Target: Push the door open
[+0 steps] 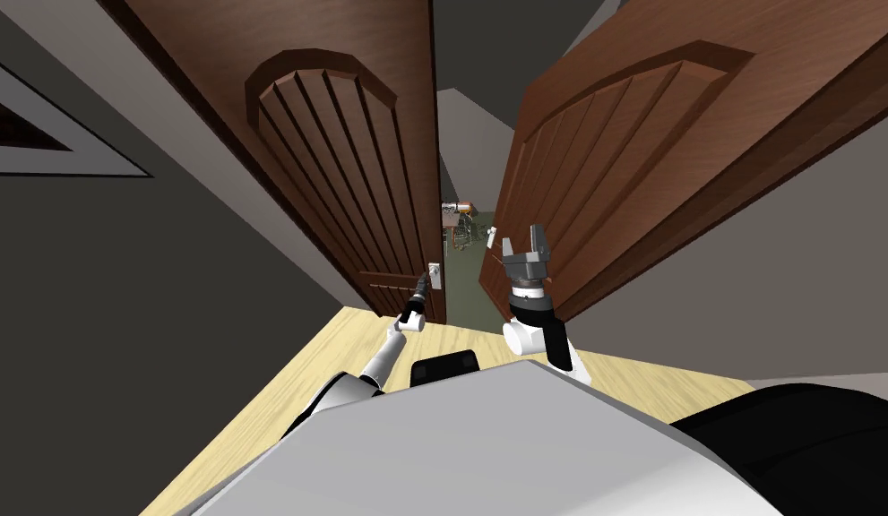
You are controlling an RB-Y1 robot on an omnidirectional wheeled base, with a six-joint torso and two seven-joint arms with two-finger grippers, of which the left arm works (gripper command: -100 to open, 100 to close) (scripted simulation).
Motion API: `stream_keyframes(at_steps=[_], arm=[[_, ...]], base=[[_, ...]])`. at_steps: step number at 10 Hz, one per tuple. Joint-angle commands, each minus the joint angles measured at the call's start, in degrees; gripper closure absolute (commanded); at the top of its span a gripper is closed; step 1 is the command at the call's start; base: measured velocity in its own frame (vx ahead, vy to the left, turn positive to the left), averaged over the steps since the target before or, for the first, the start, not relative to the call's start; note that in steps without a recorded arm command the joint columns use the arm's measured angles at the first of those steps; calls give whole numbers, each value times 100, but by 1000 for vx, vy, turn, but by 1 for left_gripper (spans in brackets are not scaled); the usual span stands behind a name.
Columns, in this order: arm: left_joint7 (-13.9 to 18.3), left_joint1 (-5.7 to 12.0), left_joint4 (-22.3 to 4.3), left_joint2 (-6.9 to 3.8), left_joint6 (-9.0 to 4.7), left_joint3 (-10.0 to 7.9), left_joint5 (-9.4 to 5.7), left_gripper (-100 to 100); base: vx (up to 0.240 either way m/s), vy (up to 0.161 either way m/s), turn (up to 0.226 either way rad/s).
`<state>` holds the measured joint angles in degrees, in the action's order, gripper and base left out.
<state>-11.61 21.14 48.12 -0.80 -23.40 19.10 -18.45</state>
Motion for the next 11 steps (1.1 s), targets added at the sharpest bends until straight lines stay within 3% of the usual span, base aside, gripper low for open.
stream_keyframes(at_steps=[1, 3, 4, 5, 10, 11], arm=[[4, 9, -15, 77, -3, -21, -1, -100], [7, 21, -36, 297, -8, -48, -2, -100], [8, 45, -54, 233, -6, -45, -5, -100], [8, 45, -54, 233, -6, -45, -5, 100], [8, 45, -54, 233, -6, -45, -5, 100], [-21, 43, -77, 114, -3, -128, -21, 100]], base=[[185, -78, -20], [174, -82, -22], [71, -29, -1], [-7, 2, 7], [-14, 6, -2], [82, -61, 22]])
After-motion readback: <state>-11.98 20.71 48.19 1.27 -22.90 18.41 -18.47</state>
